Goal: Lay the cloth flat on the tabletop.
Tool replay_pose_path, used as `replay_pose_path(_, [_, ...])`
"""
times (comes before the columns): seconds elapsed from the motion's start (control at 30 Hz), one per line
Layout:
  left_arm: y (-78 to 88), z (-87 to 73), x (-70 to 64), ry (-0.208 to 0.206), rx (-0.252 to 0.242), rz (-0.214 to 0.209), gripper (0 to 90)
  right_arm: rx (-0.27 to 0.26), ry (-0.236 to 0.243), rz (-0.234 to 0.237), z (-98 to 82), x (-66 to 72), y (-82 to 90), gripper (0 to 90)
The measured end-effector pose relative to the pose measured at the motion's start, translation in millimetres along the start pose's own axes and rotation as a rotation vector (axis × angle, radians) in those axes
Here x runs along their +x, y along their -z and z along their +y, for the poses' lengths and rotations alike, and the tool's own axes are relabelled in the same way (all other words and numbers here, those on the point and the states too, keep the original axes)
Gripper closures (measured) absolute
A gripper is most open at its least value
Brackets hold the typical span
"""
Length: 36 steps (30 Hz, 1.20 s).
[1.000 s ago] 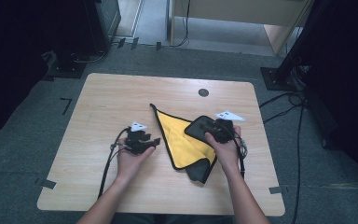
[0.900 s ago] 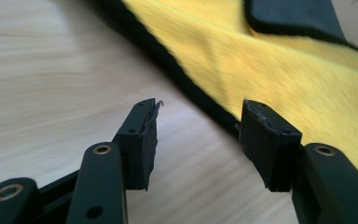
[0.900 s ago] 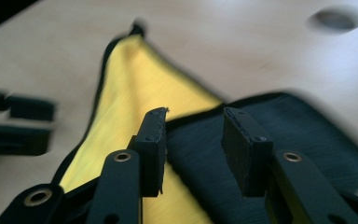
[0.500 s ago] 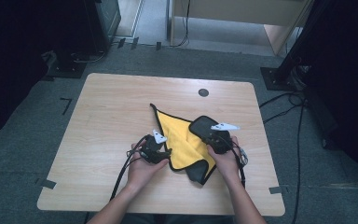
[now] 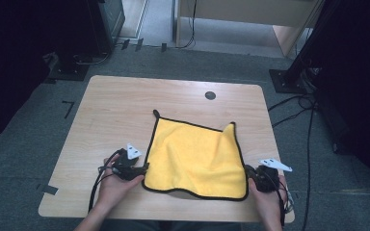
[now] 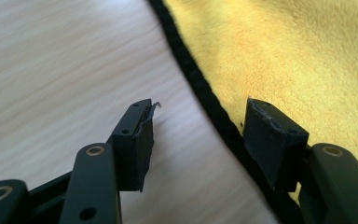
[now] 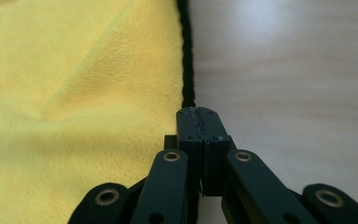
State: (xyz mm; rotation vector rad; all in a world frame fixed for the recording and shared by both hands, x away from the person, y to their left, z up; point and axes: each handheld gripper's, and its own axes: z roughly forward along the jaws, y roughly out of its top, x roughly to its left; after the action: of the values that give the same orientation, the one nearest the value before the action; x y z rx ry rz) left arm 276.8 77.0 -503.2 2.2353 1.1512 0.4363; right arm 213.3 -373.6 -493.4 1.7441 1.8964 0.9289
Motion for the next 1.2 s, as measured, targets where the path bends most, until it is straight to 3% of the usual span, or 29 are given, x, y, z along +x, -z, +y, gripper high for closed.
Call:
replay_pose_path(0.1, [8.0,-10.4,3.9,0.001,0.001,-0.022,43.3,0.042,-0.030,-0.017,-13.2,-8.4,5.0,85.3])
replay_pose_path(0.13, [11.8,-14.7,5.5,-0.008,0.005,-0.039,43.1,0.044,-0.031,-0.052,-15.2,-10.0,6.2,81.1])
replay_pose_path(0.17, [11.8,-14.7,5.5,-0.008,0.005,-0.039,41.7,0.044,-0.031,-0.052,-15.2,-10.0,6.2,81.1])
replay_pose_path(0.2, [12.2,-14.5,5.9,-0.008,-0.004,-0.039,40.8,0.002,-0.045,-0.084,-12.9,-13.9,9.6,71.0])
replay_pose_path(0.27, [8.7,-5.2,8.9,0.018,-0.064,-0.039,40.9,-0.094,-0.066,-0.015,-3.0,-13.9,13.4,67.9])
replay_pose_path(0.33, [-0.4,9.6,12.4,0.046,-0.103,-0.028,41.6,-0.123,-0.004,0.012,11.4,-6.3,9.5,66.0])
replay_pose_path(0.37, [-0.4,9.6,12.4,0.046,-0.103,-0.028,42.3,-0.128,0.010,0.014,17.2,-3.4,5.6,63.9])
replay_pose_path(0.4, [-17.0,29.5,17.2,0.090,-0.118,-0.022,42.8,-0.131,0.018,0.034,26.6,-0.8,-3.0,61.6])
replay_pose_path(0.43, [-17.0,29.5,17.2,0.090,-0.118,-0.022,43.0,-0.131,0.018,0.034,26.6,-0.8,-3.0,61.6])
replay_pose_path(0.47, [-31.4,47.0,20.5,0.121,-0.129,0.010,43.0,-0.134,0.037,0.028,41.2,0.4,-20.6,58.6])
replay_pose_path(0.5, [-31.4,47.0,20.5,0.121,-0.129,0.010,43.3,-0.134,0.037,0.028,41.2,0.4,-20.6,58.6])
replay_pose_path(0.53, [-43.4,61.9,25.5,0.150,-0.131,0.047,43.2,-0.134,0.030,0.013,53.3,-3.6,-39.2,57.8])
replay_pose_path(0.6, [-48.7,67.3,27.9,0.161,-0.136,0.064,43.1,-0.106,-0.044,0.020,62.3,-10.8,-56.9,56.2])
replay_pose_path(0.63, [-58.9,74.5,30.9,0.164,-0.127,0.091,43.2,-0.093,-0.080,0.010,65.2,-14.0,-64.6,56.3])
replay_pose_path(0.7, [-63.9,76.6,31.2,0.158,-0.110,0.094,42.3,-0.065,-0.098,-0.038,69.1,-17.1,-76.6,56.3])
replay_pose_path(0.73, [-72.6,77.4,27.9,0.122,-0.081,0.121,42.2,-0.065,-0.080,-0.051,70.2,-17.5,-81.5,56.2])
replay_pose_path(0.83, [-72.0,77.4,25.9,0.100,-0.080,0.143,41.6,-0.056,-0.045,-0.064,71.2,-15.9,-88.5,55.3])
replay_pose_path(0.87, [-69.9,76.9,25.0,0.071,-0.071,0.208,41.5,-0.033,0.007,-0.072,71.1,-12.6,-96.5,53.7])
replay_pose_path(0.9, [-68.9,76.2,26.4,0.068,-0.067,0.223,41.6,-0.035,0.026,-0.085,70.8,-10.9,-99.3,53.8])
replay_pose_path(1.07, [-66.1,73.6,41.4,0.115,-0.054,0.238,41.7,-0.048,0.076,-0.096,76.1,-5.0,-108.9,53.0])
replay_pose_path(1.2, [-66.1,74.1,50.7,0.123,-0.048,0.254,41.6,-0.053,0.079,-0.089,82.6,0.6,-116.8,52.6])
